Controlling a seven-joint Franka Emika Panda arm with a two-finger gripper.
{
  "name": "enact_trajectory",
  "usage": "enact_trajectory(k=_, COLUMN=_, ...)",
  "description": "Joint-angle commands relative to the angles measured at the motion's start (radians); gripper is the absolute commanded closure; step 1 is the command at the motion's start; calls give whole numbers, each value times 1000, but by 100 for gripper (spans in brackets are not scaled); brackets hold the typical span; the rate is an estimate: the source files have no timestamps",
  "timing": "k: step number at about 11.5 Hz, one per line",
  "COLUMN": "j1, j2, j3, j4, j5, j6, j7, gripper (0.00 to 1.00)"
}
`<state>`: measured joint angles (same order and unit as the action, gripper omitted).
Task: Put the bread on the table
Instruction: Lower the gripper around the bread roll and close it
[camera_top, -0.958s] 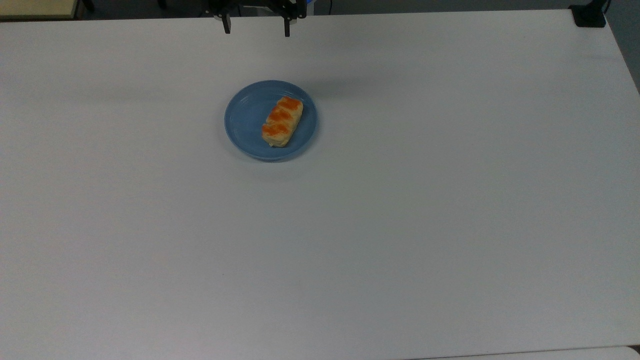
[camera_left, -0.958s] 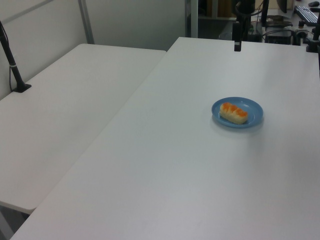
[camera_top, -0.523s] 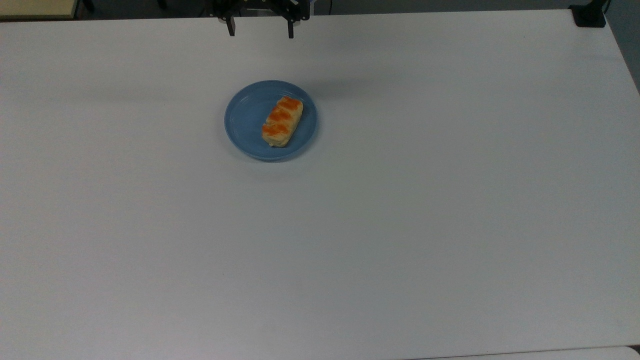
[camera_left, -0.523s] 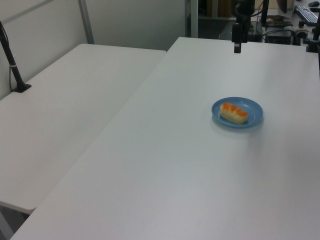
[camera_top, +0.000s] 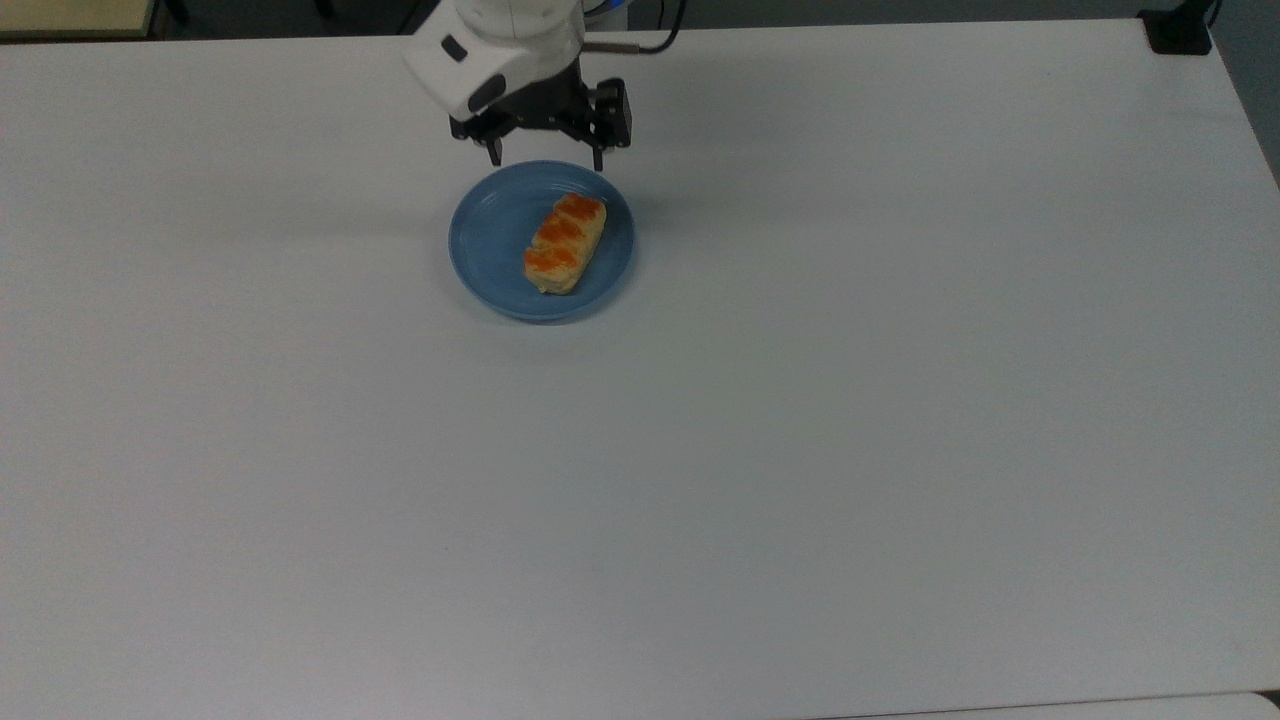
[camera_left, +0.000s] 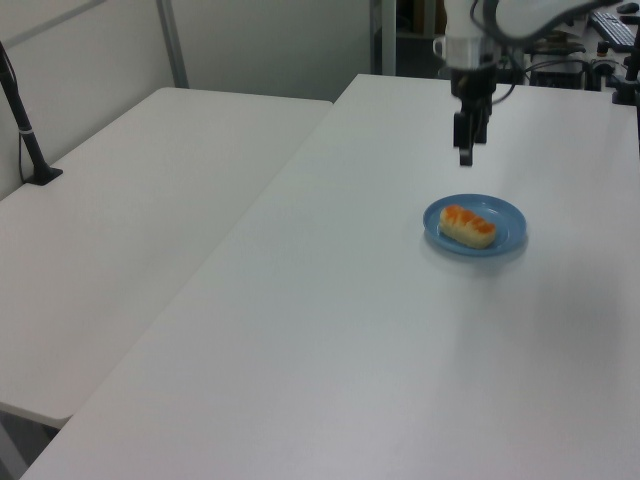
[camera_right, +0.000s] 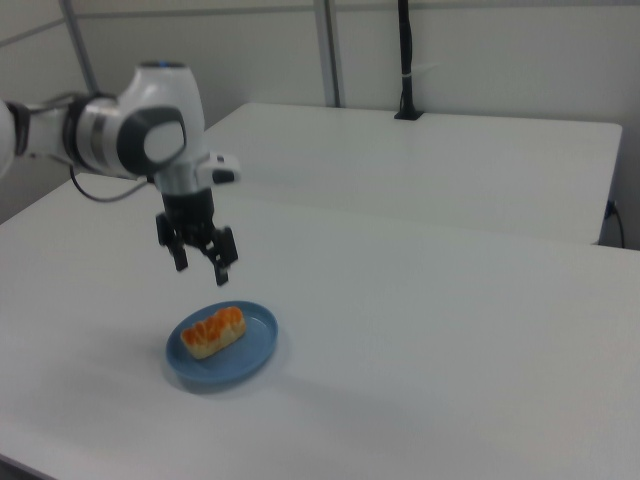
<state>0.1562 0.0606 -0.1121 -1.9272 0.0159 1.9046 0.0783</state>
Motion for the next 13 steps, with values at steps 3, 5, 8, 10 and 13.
enact_trajectory(k=3, j1=26, j2=91, j3=-4, j4=-162, j5=-53, j6=241, j7=96, gripper=0)
enact_trajectory(k=5, j1=52, j2=129, j3=-4, j4=-164, j5=-80, j6=275, j7=168, gripper=3)
enact_trajectory(k=8, j1=57, j2=133, j3=-3, j4=-164, j5=-82, j6=278, j7=184, gripper=47)
enact_trajectory(k=10, j1=49, j2=116, j3=-3, j4=-156, j5=-82, j6=251, j7=161, gripper=59)
enact_trajectory(k=13, j1=8, j2=64, j3=-24, j4=-49, j5=-80, j6=34, j7=-37, gripper=59)
